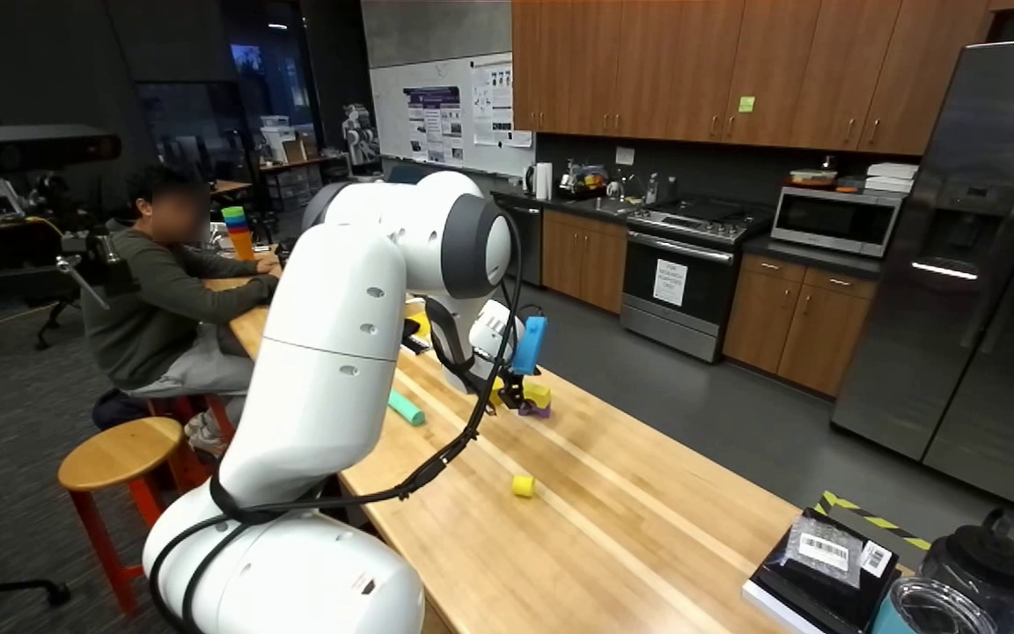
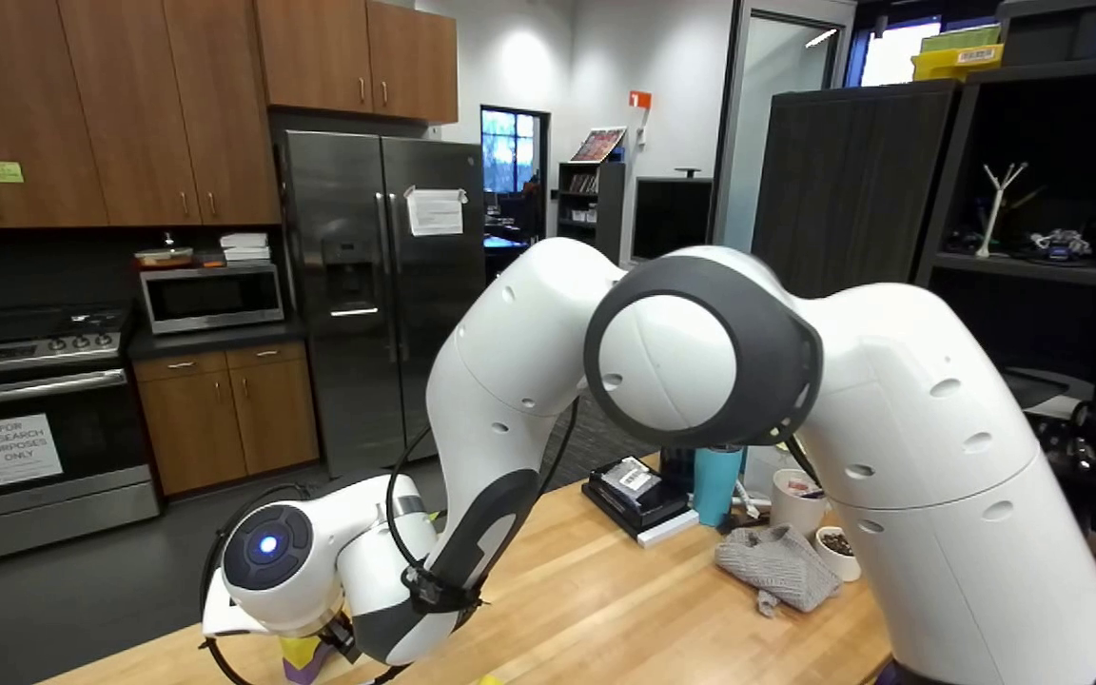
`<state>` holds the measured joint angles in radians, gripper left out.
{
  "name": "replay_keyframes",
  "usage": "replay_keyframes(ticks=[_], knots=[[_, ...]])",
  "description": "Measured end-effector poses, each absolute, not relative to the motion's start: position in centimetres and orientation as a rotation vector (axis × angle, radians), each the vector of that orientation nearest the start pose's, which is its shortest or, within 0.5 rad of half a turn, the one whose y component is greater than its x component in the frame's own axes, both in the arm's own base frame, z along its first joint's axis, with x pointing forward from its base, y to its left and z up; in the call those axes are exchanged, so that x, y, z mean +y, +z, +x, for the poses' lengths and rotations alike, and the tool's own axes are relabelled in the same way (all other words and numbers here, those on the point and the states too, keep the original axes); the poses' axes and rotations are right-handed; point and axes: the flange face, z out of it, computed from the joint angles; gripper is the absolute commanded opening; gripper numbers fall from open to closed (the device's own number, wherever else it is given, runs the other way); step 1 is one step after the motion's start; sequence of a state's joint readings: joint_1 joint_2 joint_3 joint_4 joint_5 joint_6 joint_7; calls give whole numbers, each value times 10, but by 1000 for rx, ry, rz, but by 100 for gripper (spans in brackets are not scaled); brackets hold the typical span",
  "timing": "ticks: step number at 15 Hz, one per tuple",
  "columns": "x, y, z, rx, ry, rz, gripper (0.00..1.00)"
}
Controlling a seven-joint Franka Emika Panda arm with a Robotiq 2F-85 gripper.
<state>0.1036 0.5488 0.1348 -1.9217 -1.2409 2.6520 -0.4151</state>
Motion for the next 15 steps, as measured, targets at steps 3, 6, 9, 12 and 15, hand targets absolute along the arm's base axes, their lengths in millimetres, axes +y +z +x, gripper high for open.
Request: replay_keyframes(ticks=[3,6,9,12,15], knots=[[171,213,610,1907,169,1668,51],[172,212,612,1918,172,1659,28],[173,212,612,1923,176,1654,17],[173,212,613,1924,176,1651,16],[173,213,614,1928,176,1645,16]])
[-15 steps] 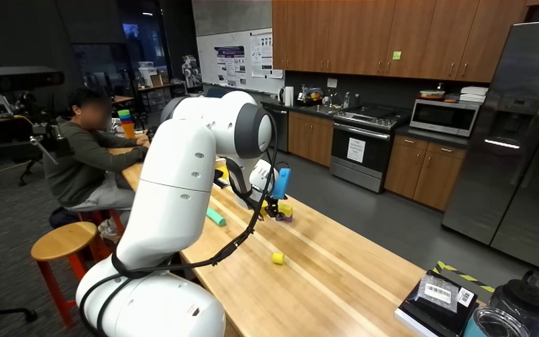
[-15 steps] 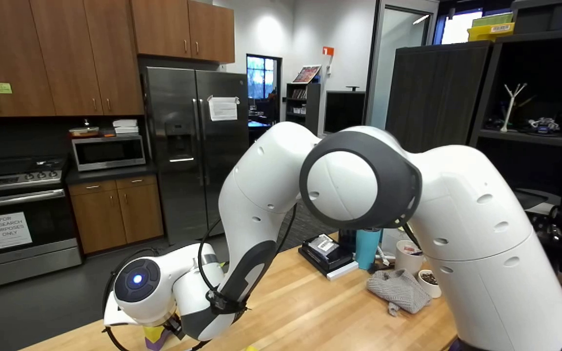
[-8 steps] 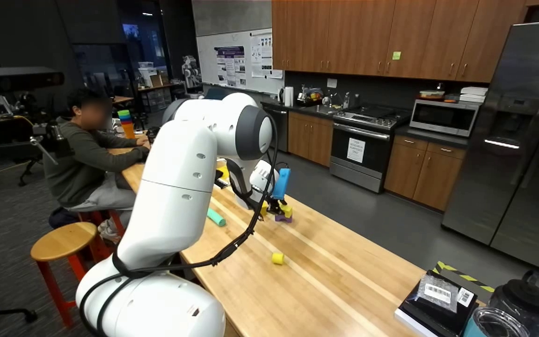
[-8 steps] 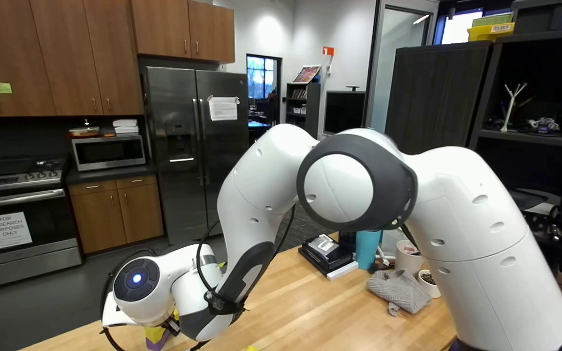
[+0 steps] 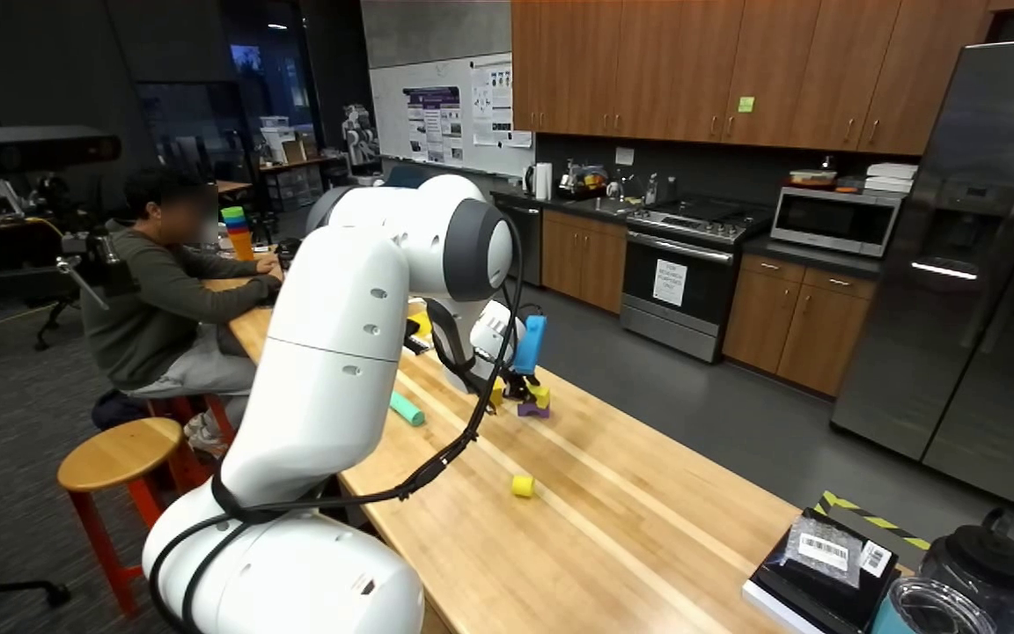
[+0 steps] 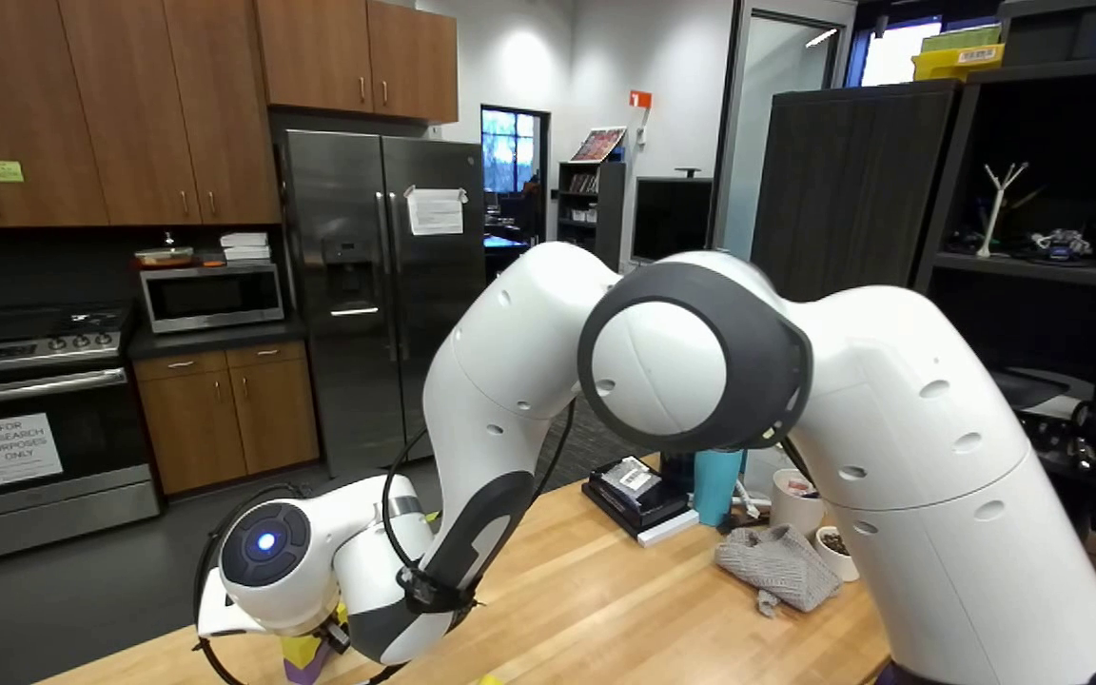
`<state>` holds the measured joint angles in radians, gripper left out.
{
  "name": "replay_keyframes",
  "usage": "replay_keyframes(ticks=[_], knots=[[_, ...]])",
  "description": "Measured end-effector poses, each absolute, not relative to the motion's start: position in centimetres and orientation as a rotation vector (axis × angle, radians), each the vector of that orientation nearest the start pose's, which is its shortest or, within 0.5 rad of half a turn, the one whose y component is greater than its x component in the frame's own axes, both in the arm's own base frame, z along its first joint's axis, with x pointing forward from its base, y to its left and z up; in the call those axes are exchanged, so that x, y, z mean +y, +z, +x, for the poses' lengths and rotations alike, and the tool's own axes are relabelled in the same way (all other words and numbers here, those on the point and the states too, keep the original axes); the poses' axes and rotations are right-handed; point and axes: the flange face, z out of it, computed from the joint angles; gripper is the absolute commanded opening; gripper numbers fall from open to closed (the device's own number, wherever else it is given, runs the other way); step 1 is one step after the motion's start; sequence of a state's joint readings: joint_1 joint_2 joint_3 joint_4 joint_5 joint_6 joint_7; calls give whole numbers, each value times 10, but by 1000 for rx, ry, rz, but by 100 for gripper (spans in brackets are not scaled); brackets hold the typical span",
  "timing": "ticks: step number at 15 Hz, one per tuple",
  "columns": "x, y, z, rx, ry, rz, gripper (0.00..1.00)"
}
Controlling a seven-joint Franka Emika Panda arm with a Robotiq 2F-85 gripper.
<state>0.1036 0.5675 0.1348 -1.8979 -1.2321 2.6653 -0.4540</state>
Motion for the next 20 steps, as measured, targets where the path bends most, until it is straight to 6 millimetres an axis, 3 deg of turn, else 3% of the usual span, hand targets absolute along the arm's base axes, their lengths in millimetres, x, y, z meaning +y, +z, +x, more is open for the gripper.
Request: replay_keyframes(ticks=[20], knots=[[173,215,618,2008,135,1528,16]])
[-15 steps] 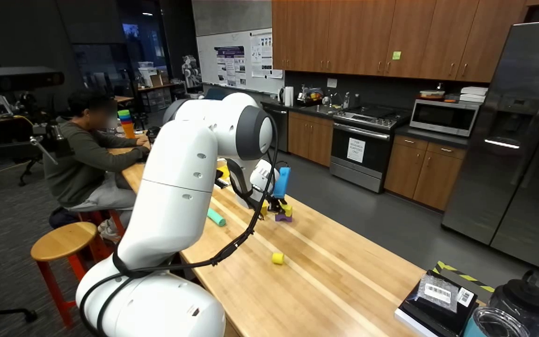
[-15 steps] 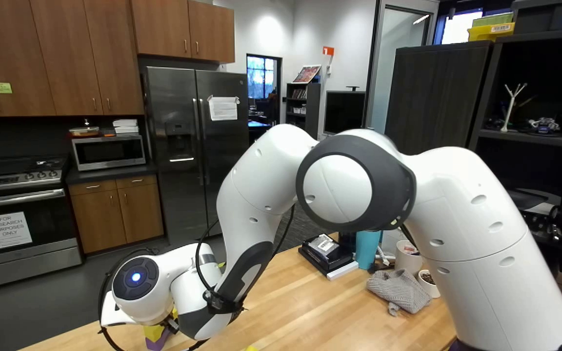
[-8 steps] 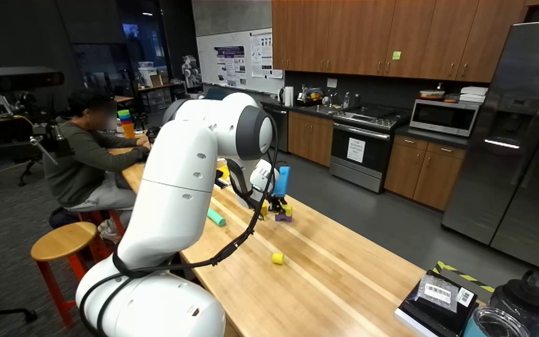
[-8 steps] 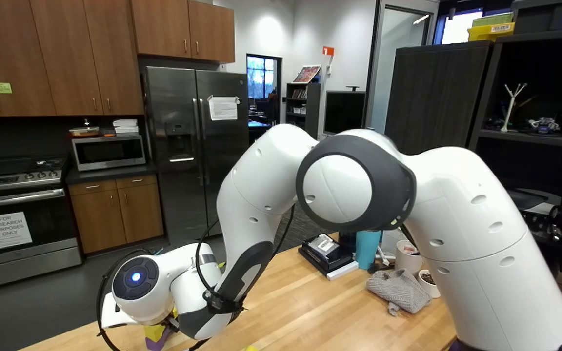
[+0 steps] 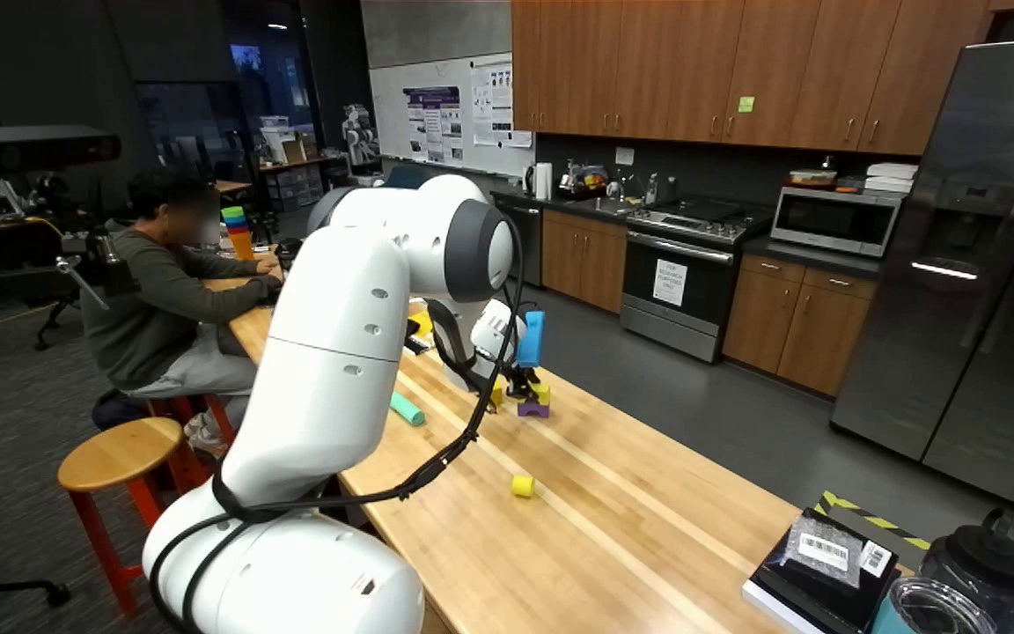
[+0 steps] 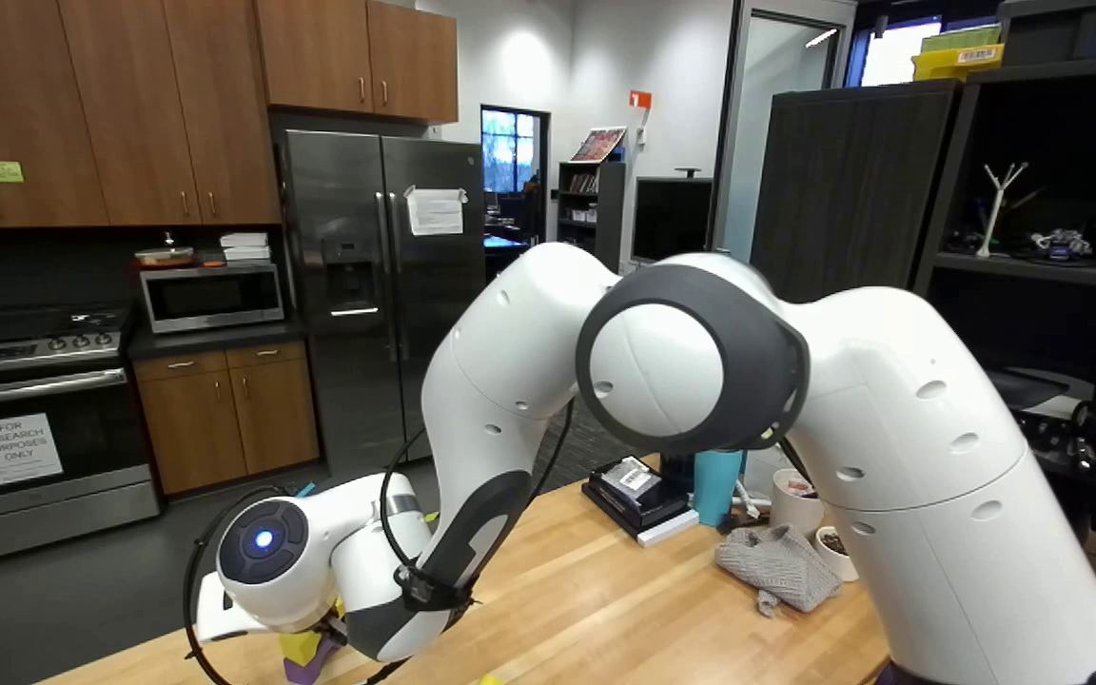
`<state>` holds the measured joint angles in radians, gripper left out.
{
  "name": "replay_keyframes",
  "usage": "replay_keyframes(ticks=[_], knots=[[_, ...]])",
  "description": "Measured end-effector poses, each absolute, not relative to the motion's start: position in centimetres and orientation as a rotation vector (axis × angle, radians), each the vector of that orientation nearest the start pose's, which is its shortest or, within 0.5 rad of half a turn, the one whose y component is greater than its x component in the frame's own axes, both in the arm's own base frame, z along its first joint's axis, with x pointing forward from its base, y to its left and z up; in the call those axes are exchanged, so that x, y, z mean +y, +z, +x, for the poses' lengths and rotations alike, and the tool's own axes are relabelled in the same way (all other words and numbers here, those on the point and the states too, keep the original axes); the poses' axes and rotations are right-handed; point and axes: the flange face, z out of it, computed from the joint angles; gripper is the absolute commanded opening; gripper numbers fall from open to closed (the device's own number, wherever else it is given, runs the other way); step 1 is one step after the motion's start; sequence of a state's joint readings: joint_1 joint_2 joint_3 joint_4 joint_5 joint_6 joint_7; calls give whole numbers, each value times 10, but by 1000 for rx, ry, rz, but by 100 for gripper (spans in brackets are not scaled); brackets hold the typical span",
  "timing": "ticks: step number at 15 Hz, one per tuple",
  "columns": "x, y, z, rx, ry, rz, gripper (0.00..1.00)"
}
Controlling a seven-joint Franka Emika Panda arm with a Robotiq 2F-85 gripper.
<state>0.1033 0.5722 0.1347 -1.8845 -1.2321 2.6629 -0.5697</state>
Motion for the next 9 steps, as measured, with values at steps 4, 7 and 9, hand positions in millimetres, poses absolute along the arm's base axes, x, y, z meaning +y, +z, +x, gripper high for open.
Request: replay_keyframes(ticks=[4,7,9], knots=[[173,216,620,2015,133,1514,16],[173,216,621,2015,134,1513,16],[173,216,621,2016,134,1513,16]])
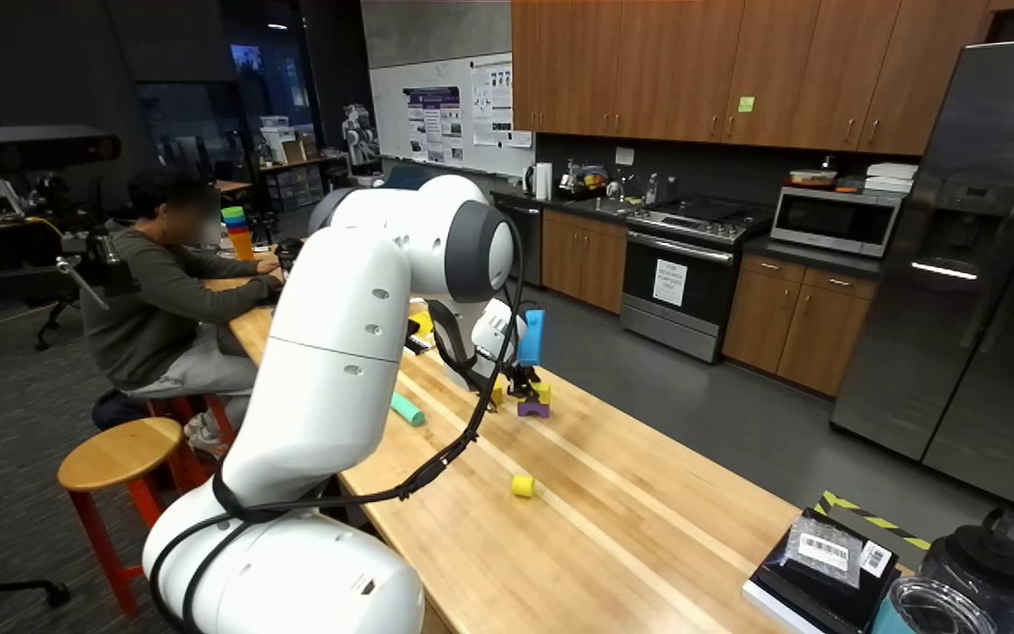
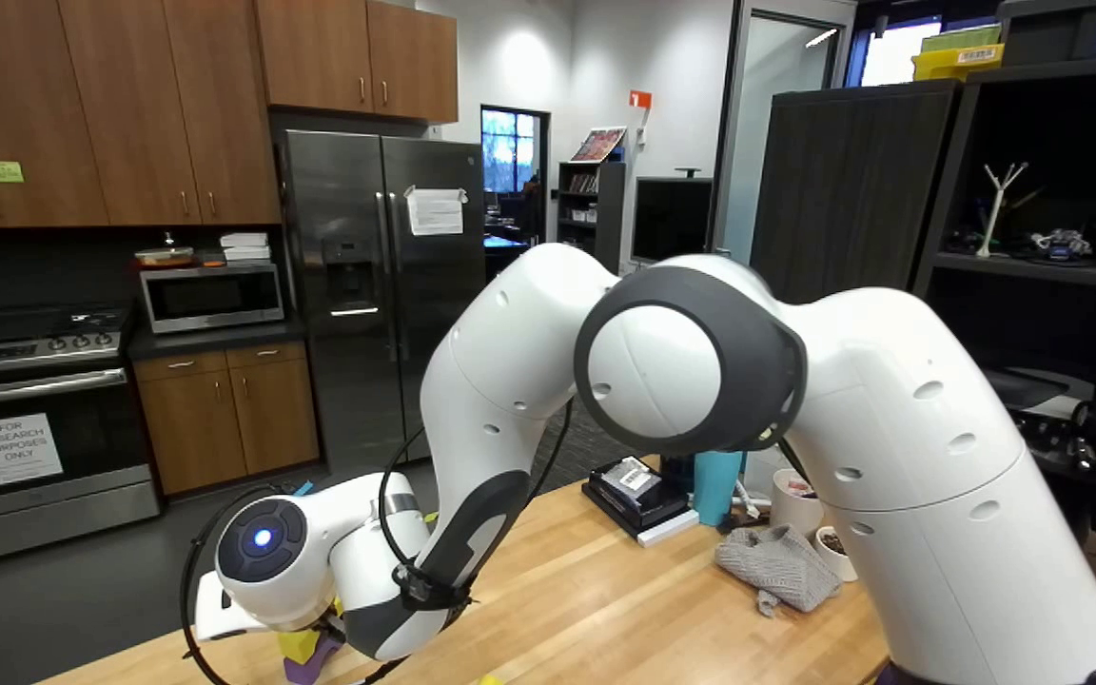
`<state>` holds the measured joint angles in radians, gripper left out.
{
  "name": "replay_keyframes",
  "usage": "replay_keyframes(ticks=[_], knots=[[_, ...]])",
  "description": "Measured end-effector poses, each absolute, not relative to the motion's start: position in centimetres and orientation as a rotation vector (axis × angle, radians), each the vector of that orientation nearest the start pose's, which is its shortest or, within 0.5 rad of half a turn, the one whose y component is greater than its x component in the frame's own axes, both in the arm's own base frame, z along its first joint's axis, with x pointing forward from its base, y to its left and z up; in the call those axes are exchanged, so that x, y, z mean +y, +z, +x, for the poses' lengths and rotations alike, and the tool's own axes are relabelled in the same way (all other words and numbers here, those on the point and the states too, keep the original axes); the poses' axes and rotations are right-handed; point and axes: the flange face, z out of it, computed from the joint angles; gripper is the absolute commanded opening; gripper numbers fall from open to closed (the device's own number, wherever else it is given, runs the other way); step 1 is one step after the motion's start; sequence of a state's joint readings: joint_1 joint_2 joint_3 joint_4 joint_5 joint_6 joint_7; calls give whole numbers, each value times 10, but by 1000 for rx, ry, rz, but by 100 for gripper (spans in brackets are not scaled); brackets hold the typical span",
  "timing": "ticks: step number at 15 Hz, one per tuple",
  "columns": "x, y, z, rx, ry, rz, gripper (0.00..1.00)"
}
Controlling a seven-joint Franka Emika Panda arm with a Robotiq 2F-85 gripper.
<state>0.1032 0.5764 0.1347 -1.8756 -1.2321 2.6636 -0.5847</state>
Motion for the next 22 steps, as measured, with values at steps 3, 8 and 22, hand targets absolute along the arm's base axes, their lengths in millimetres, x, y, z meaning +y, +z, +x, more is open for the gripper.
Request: replay_keyframes(ticks=[3,8,22], knots=[[173,215,621,2017,134,1513,16],[173,212,622,2022,131,1509,16],[171,209,626,2026,131,1508,100]])
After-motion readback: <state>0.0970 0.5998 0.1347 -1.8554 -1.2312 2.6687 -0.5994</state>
